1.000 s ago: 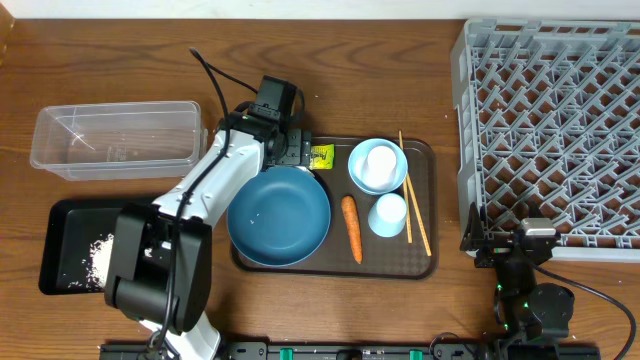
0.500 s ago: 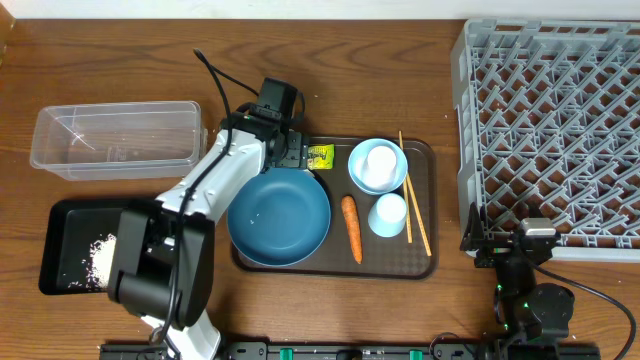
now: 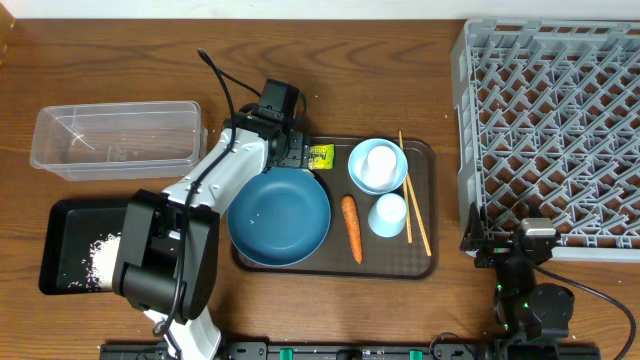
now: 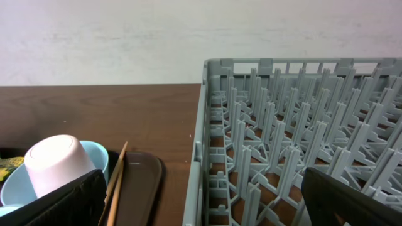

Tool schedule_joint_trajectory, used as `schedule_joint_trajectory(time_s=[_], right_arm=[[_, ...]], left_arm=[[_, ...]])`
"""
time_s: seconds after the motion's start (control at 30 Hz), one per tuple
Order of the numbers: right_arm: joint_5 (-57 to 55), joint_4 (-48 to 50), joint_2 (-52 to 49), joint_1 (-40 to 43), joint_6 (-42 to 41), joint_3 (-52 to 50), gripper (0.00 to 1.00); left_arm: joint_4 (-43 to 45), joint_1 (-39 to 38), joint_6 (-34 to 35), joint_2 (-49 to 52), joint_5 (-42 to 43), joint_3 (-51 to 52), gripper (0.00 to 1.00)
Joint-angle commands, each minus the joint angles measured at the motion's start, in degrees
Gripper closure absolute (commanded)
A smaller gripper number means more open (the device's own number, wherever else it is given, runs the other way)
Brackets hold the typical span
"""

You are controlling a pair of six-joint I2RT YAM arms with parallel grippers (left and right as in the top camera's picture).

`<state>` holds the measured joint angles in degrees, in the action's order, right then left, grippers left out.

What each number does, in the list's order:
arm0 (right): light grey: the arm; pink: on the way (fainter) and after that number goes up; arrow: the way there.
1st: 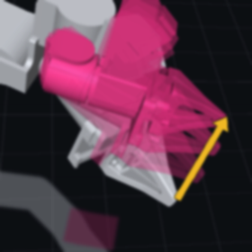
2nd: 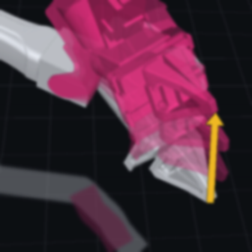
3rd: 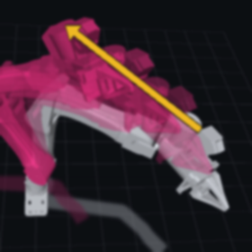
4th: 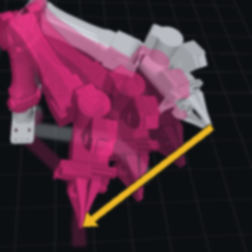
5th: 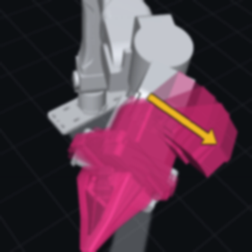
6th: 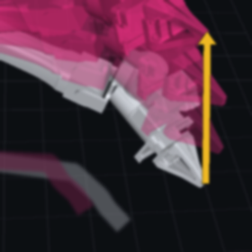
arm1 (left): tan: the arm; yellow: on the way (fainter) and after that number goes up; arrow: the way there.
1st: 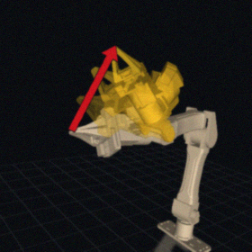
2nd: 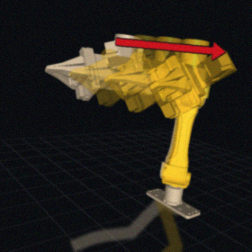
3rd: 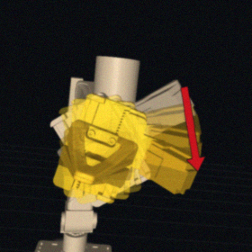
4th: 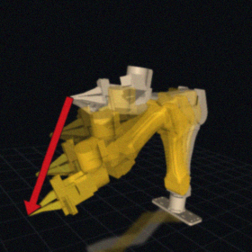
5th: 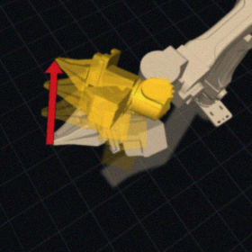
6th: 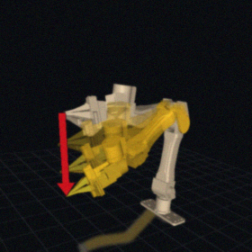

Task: Sort waste into correct bins and load items into the dishwasher rack
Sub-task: 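Move the left gripper to the foil Pandan wrapper and pinch it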

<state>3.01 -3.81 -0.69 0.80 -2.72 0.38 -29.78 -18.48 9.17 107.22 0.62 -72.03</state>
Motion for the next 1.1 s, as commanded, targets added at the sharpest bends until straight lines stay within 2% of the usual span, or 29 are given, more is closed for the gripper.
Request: schedule_joint_trajectory(time_s=[0.0,0.17,0.27,0.4,0.53,0.77,0.93,1.07], right_arm=[[-0.2,-0.2,0.3,0.3,0.7,-0.1,0.01],[-0.2,-0.3,0.3,0.3,0.7,-0.1,0.01],[-0.2,-0.3,0.3,0.3,0.7,-0.1,0.01],[-0.2,-0.2,0.3,0.3,0.7,-0.1,0.01],[-0.2,-0.3,0.3,0.3,0.7,-0.1,0.01],[-0.2,-0.2,0.3,0.3,0.7,-0.1,0.01],[-0.2,-0.3,0.3,0.3,0.7,-0.1,0.01],[-0.2,-0.3,0.3,0.3,0.7,-0.1,0.01]], left_arm=[[-0.6,0.0,0.5,0.2,-1.1,-0.1,0.2],[-1.6,-0.2,0.5,0.2,-1.1,-0.1,0.21],[-1.8,-0.2,0.5,0.2,-1.1,-0.1,0.27],[-1.8,-0.2,0.5,0.3,-1.1,0.0,0.28],[-1.8,-0.2,0.5,0.3,-0.2,0.3,0.34],[-1.1,-0.2,0.0,0.3,0.2,0.6,0.36],[-1.2,-0.2,0.0,0.3,0.4,0.6,0.42],[-1.1,-0.2,0.0,0.3,0.3,0.6,0.55]])
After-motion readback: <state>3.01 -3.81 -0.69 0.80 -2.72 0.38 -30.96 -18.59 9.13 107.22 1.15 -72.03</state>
